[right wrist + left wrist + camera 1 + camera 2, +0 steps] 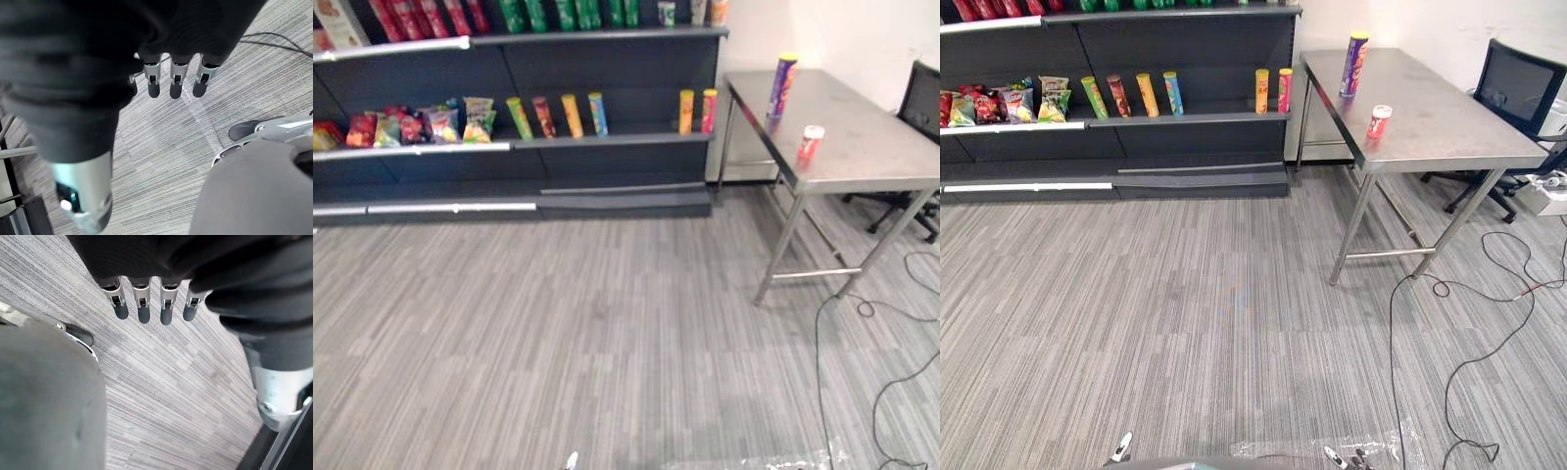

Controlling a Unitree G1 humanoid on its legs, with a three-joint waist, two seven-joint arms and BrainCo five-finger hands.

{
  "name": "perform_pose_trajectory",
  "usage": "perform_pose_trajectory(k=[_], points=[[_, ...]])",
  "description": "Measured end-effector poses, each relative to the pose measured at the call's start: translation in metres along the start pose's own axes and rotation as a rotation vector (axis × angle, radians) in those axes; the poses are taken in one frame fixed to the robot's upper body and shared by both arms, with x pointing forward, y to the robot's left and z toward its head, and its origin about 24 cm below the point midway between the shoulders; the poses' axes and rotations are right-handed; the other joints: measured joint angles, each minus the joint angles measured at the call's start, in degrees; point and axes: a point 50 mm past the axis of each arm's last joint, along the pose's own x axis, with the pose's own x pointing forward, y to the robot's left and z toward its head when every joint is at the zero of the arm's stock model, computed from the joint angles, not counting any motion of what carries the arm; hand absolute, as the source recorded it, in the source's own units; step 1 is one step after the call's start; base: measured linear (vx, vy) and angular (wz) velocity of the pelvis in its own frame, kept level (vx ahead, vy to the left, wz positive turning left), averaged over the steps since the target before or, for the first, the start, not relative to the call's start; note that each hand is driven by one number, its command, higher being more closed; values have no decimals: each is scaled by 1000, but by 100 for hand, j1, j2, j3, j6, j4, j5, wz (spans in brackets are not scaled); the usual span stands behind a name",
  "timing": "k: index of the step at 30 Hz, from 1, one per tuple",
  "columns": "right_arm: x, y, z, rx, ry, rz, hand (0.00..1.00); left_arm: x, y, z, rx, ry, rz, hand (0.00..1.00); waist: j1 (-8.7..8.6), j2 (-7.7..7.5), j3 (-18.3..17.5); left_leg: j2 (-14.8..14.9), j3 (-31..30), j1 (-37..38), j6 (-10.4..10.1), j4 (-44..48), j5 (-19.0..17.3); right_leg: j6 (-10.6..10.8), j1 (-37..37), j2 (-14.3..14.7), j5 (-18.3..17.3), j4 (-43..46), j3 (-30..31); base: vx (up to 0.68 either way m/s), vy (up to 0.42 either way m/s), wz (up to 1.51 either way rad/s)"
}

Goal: Put the gum and the chips on the shelf.

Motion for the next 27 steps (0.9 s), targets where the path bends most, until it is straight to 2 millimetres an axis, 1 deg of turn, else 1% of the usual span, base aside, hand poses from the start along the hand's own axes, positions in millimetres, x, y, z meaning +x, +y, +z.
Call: perform_pose_trajectory(k=[1, 2, 3, 4, 6, 7, 8, 10, 11, 12, 13, 16, 19, 20, 22, 24, 27], points=[[1, 1, 2, 0, -3, 3, 0, 1, -1, 1, -2, -4, -2, 0, 0, 13, 48, -3, -1, 47, -3, -2, -2, 1, 59, 0, 0, -16, -17, 68, -14, 3], [2, 3, 2, 1, -1, 5, 0, 1, -1, 2, -1, -5, -2, 0, 2, -43, 92, -3, 1, 75, -31, -5, -20, 2, 106, 0, 0, -40, -52, 83, -17, 5], [2, 4, 3, 2, -3, 7, 0, 1, 0, 2, 0, -6, -1, 0, 1, 1, 76, -5, 3, 103, -62, -5, -40, 4, 156, 1, 0, -81, -65, 57, -21, 3], [3, 5, 5, 3, -8, 11, 0, 1, -1, 3, 1, -6, -1, 0, 2, -69, 120, -4, 7, 115, -88, -6, -57, 8, 170, 1, -1, -95, -65, 41, -18, 0], [5, 9, 9, 3, -22, 20, 0, 2, -1, 4, 3, -10, -1, 0, 4, -14, 153, -5, 9, 158, -93, -6, -60, 16, 210, -1, -5, -95, -62, 12, -9, -2], [6, 11, 11, 4, -25, 24, 0, 2, -1, 5, 11, -11, 2, 0, 4, -80, 206, -5, 9, 167, -97, -8, -63, 31, 227, -3, -15, -97, -64, -43, -17, 3], [6, 12, 11, 4, -27, 26, 0, 3, -2, 7, 15, -12, 1, 0, 5, -20, 189, -5, 11, 177, -97, -8, -63, 44, 238, -5, -23, -97, -67, -56, -16, 4], [6, 12, 12, 4, -28, 27, 0, 3, -2, 7, 14, -10, 2, 0, 7, -74, 226, -4, 11, 176, -97, -10, -64, 56, 236, -6, -31, -96, -65, -71, -17, 3], [6, 12, 12, 4, -29, 27, 0, 3, -2, 7, 14, -6, 4, 0, 6, -34, 204, -2, 11, 180, -95, -14, -62, 60, 232, -5, -34, -96, -65, -84, -18, 2], [6, 12, 12, 3, -31, 25, 0, 3, -2, 6, 14, -5, 5, 0, 7, -79, 231, -1, 12, 183, -93, -31, -61, 68, 231, -5, -40, -96, -64, -92, -20, 1], [6, 12, 13, 0, -39, 17, 0, 3, -2, 6, 13, -1, 8, 0, 7, -51, 224, 0, 14, 197, -85, -42, -55, 72, 237, -5, -44, -94, -64, -86, -19, -1], [5, 12, 15, -7, -89, -46, 0, 3, -2, 6, 13, 3, 13, 0, 3, -57, 234, 4, 18, 197, -69, -47, -42, 82, 227, -5, -52, -98, -60, -61, -14, -2], [4, 12, 16, -34, -119, -72, 0, 3, -1, 6, 14, 2, 19, 0, 2, -63, 234, 3, 29, 196, -75, -48, -46, 82, 225, -5, -53, -126, -49, -27, -5, -2], [4, 12, 15, -25, -112, -74, 0, 3, -1, 6, 14, 0, 21, 0, 1, -65, 234, 0, 30, 193, -75, -48, -46, 75, 229, -5, -47, -142, -47, 0, 0, 0], [4, 11, 11, 54, -70, -78, 0, 3, -1, 6, 16, -9, 30, 0, 2, -70, 233, -3, 29, 194, -70, -48, -44, 57, 243, -5, -34, -167, -45, 0, 0, 0], [4, 11, 7, 118, -42, -29, 0, 3, -1, 6, 16, -11, 36, 0, 3, -75, 233, -4, 27, 195, -74, -48, -48, 49, 261, 0, -26, -177, -47, 22, -7, 0], [4, 12, 7, 141, -40, 10, 0, 3, 0, 6, 16, -10, 38, 0, 2, -76, 233, -3, 27, 205, -84, -48, -54, 29, 280, 7, 7, -193, -52, 30, -11, 0]])
